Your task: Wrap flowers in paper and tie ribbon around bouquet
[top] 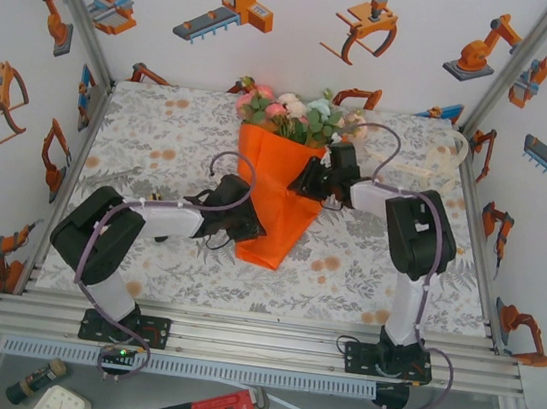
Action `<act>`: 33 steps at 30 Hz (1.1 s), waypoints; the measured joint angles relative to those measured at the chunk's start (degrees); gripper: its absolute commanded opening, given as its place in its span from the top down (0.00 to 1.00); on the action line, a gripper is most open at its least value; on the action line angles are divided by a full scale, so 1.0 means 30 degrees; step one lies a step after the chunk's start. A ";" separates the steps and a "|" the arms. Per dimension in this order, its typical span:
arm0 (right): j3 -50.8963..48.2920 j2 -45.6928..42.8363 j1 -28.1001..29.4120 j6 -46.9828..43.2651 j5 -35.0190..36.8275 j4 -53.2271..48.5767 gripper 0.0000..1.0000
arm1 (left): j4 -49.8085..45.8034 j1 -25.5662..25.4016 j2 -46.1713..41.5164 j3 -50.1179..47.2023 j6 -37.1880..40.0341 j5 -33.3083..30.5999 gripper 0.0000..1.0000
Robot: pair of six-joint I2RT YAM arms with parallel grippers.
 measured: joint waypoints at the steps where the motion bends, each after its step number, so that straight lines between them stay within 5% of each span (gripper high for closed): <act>1: -0.0044 -0.0007 -0.0568 0.0153 -0.0270 0.0291 0.60 | 0.0372 0.0015 0.0007 -0.0168 -0.0197 0.0073 0.66; 9: 0.0219 0.1399 -0.4371 0.1107 -0.2361 0.2535 0.60 | 0.0998 0.0015 0.0007 -0.0452 -0.0561 0.0095 0.68; 20: 0.5304 0.4728 -0.6579 0.0568 -0.4189 0.1523 0.59 | 0.0976 0.0015 0.0029 -0.0430 -0.0692 0.0080 0.68; 24: 0.5231 0.2929 -0.6936 -0.0437 -0.4029 -0.0233 0.59 | 0.0823 0.0007 0.0029 -0.0350 -0.0692 0.0058 0.68; 28: 0.1501 -0.1632 -0.6492 -0.0197 -0.3781 0.0736 0.59 | 0.0685 0.0007 0.0073 -0.0240 -0.0692 0.0044 0.68; 33: -0.3614 -0.5646 -0.3497 0.1180 -0.2812 0.3796 0.59 | 0.0452 0.0007 0.0138 -0.0073 -0.0685 0.0022 0.68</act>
